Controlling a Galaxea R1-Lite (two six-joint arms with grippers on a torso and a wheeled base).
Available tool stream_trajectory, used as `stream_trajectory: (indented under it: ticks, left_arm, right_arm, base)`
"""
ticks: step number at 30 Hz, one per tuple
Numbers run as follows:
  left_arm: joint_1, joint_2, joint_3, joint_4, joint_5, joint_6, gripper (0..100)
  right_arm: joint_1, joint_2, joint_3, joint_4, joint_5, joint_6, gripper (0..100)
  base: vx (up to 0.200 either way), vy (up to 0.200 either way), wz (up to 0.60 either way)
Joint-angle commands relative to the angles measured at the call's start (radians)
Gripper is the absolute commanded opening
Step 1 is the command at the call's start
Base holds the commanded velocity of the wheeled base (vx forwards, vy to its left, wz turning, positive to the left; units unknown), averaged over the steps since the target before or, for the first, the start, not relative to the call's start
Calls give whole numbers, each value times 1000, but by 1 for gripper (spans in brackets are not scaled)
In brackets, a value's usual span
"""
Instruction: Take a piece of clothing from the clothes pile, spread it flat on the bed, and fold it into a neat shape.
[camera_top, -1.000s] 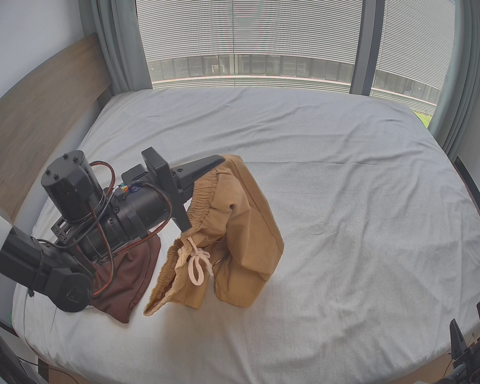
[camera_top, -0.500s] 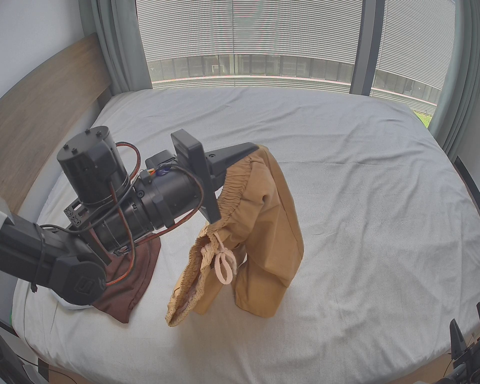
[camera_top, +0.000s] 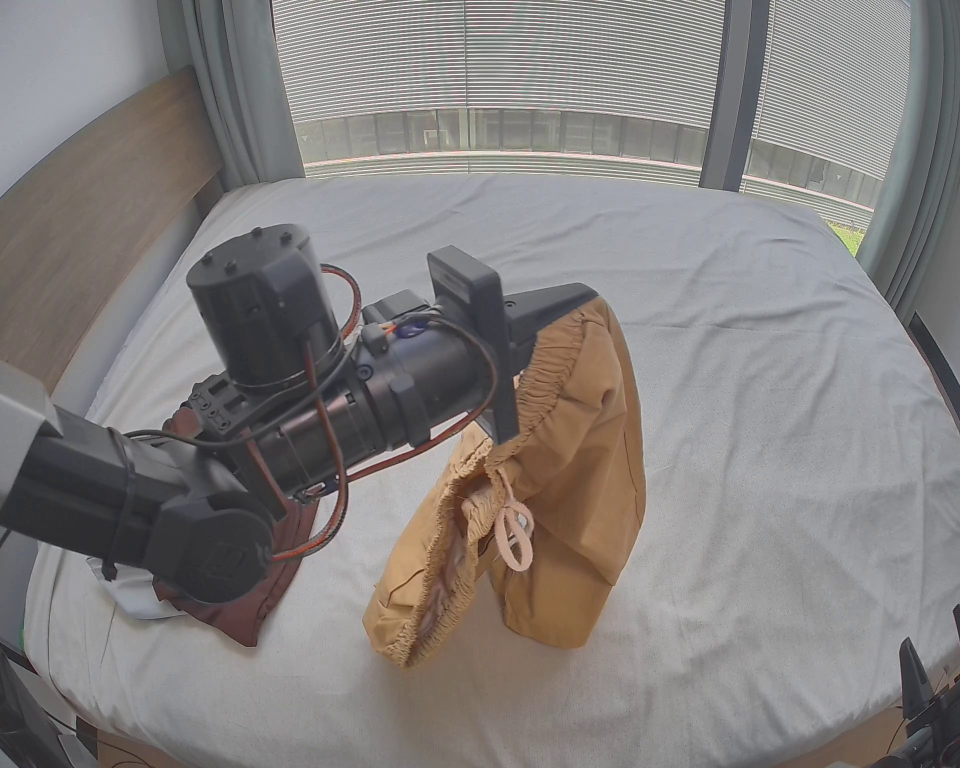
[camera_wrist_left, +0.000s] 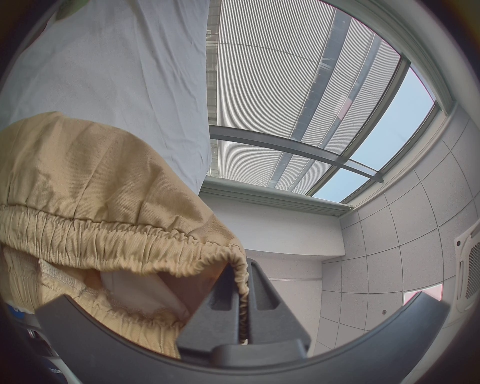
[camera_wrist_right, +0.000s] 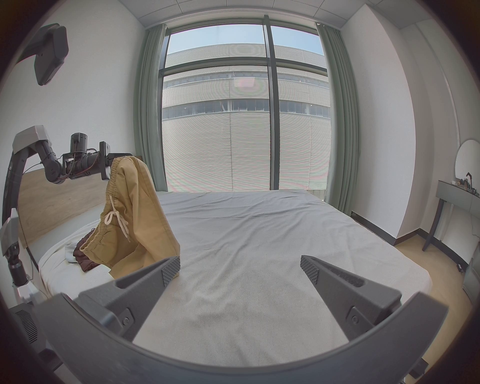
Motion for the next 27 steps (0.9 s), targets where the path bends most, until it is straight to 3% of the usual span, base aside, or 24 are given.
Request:
stream_trajectory:
  ticks: [1,18,27]
  left_arm:
    - [-21,37,-41,17,2,-1,0]
    - [-87,112,-244,157,22,-28,0]
    - [-110,116,-270,166,22,-33,0]
  right_arm:
    - [0,-16,18,0,0,0,100]
    - [0,-16,18,0,0,1,100]
    - [0,-16,18,0,0,1,100]
  base:
    - [0,0,0]
    - [0,0,0]
    - [0,0,0]
